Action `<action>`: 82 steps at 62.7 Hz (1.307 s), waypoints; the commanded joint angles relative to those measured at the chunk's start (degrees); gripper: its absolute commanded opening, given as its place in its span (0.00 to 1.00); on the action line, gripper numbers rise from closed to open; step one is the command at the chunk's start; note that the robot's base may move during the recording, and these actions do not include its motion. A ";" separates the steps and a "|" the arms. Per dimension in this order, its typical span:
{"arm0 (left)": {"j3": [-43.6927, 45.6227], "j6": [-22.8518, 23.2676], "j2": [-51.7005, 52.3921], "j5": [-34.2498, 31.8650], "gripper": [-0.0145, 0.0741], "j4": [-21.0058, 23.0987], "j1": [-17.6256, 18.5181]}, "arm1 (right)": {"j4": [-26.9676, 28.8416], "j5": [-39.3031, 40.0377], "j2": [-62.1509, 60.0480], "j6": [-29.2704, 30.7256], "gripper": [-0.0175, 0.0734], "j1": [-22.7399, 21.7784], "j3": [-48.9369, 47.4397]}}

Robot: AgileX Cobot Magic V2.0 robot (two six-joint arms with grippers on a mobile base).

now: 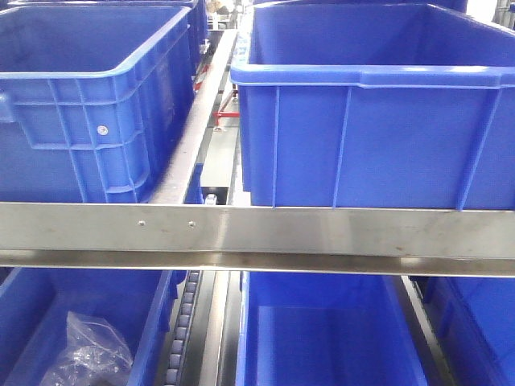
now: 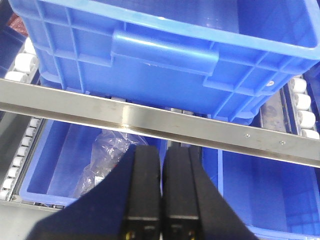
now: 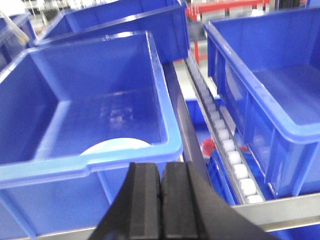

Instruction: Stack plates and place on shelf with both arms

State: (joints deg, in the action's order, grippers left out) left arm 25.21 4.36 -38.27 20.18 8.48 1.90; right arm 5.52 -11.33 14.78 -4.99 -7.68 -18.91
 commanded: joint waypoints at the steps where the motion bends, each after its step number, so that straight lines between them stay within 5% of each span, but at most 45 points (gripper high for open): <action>1: 1.68 0.30 0.08 -4.39 0.27 0.31 0.29 | -0.02 5.52 -2.95 0.22 0.26 -0.32 2.68; 22: 1.68 0.30 0.08 -4.39 0.27 0.31 0.29 | -0.02 13.55 -13.85 0.22 0.26 1.89 19.75; 82: 1.68 0.30 0.08 -4.29 0.27 0.31 0.29 | -0.70 11.33 -16.58 0.22 0.26 4.80 19.58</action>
State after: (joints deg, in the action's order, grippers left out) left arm 25.21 4.36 -38.27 20.18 8.48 1.90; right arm 5.42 -5.29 -0.56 -4.99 -2.98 1.60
